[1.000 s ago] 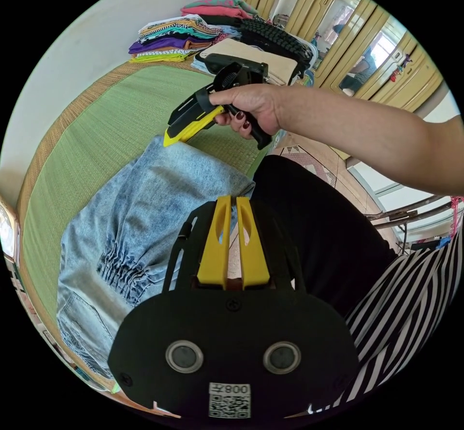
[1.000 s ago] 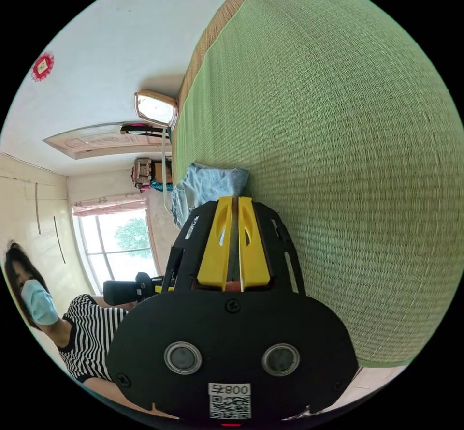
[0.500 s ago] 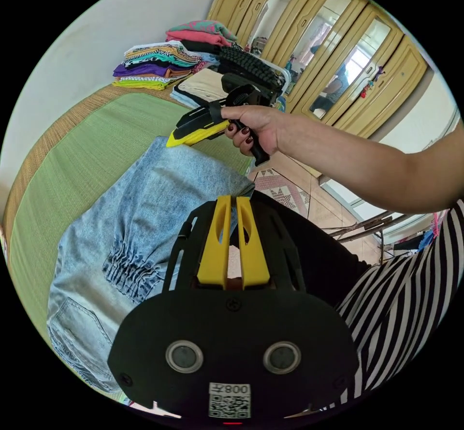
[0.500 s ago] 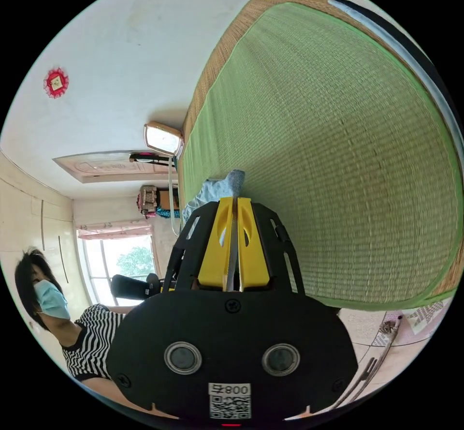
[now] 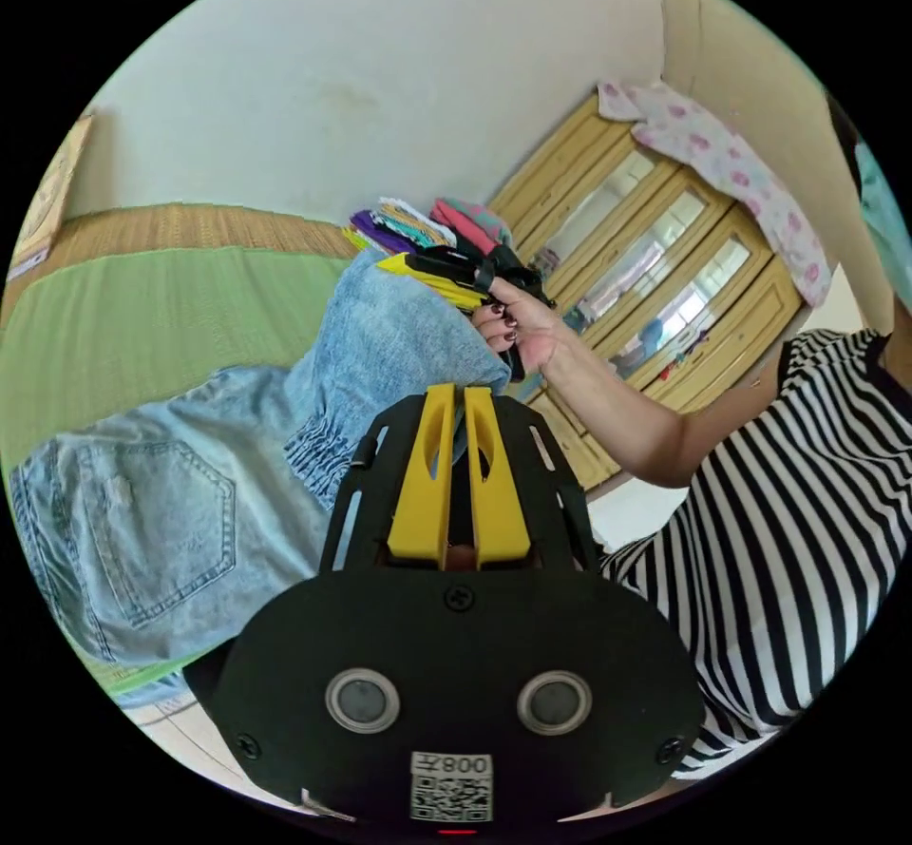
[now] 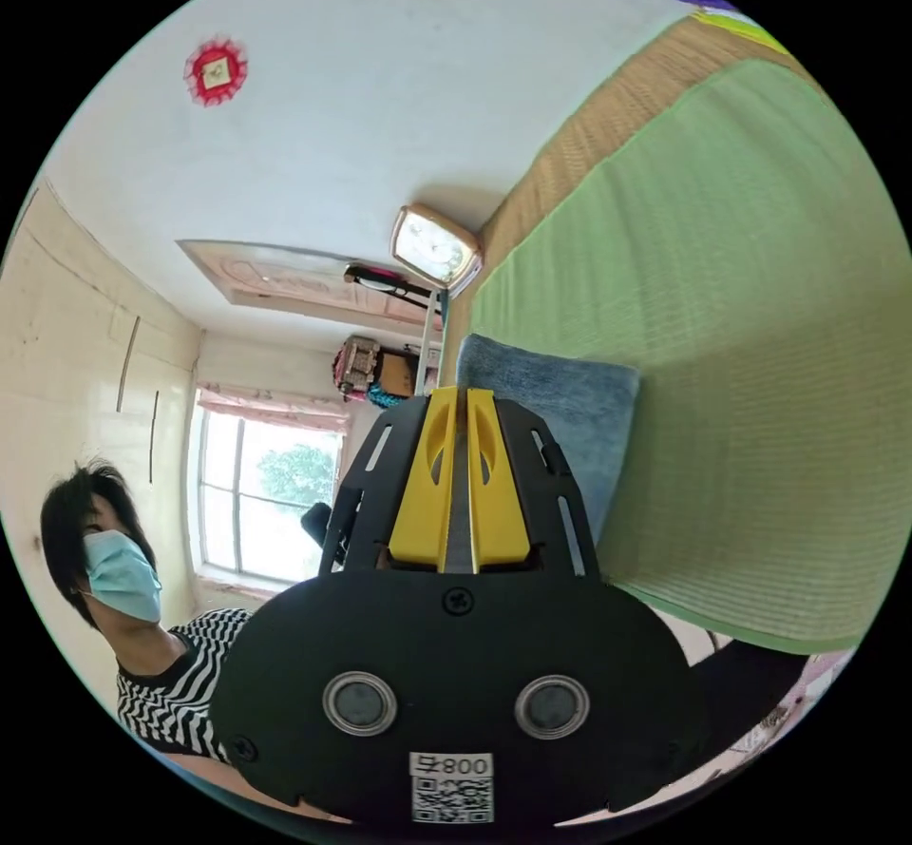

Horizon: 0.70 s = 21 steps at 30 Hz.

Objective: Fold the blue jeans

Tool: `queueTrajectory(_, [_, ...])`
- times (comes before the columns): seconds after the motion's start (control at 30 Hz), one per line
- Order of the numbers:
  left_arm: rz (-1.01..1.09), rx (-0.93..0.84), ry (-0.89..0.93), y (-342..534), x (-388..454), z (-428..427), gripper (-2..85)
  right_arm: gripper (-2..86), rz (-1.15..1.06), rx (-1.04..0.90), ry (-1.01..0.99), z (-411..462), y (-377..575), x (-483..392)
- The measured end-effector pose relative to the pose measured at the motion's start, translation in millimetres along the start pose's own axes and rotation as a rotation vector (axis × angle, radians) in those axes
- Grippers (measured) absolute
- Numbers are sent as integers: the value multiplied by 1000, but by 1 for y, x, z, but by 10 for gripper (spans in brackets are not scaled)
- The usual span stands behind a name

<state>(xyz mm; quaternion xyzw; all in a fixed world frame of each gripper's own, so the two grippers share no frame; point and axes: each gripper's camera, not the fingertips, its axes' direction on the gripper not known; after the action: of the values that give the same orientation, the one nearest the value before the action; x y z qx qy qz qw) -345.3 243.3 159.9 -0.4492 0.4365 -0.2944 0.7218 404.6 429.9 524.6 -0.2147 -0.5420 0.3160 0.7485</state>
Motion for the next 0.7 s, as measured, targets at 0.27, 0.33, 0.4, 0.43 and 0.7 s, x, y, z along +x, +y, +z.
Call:
queueTrajectory(0.27, [-266,244,-81,53,-62,-154,18,17,-43,-149,-3,158,-19,-38])
queueTrajectory(0.33, [-316,269,-97,64,-74,-178,18,16,-45,-188,17,193,-20,-41])
queueTrajectory(0.4, [-358,298,-111,74,-83,-201,18,16,-56,-221,40,225,-21,-44])
queueTrajectory(0.43, [-380,322,-111,80,-88,-216,18,16,-62,-241,48,245,-21,-46])
queueTrajectory(0.7, [-504,426,-169,109,-117,-296,18,17,-119,-371,119,359,-25,-58])
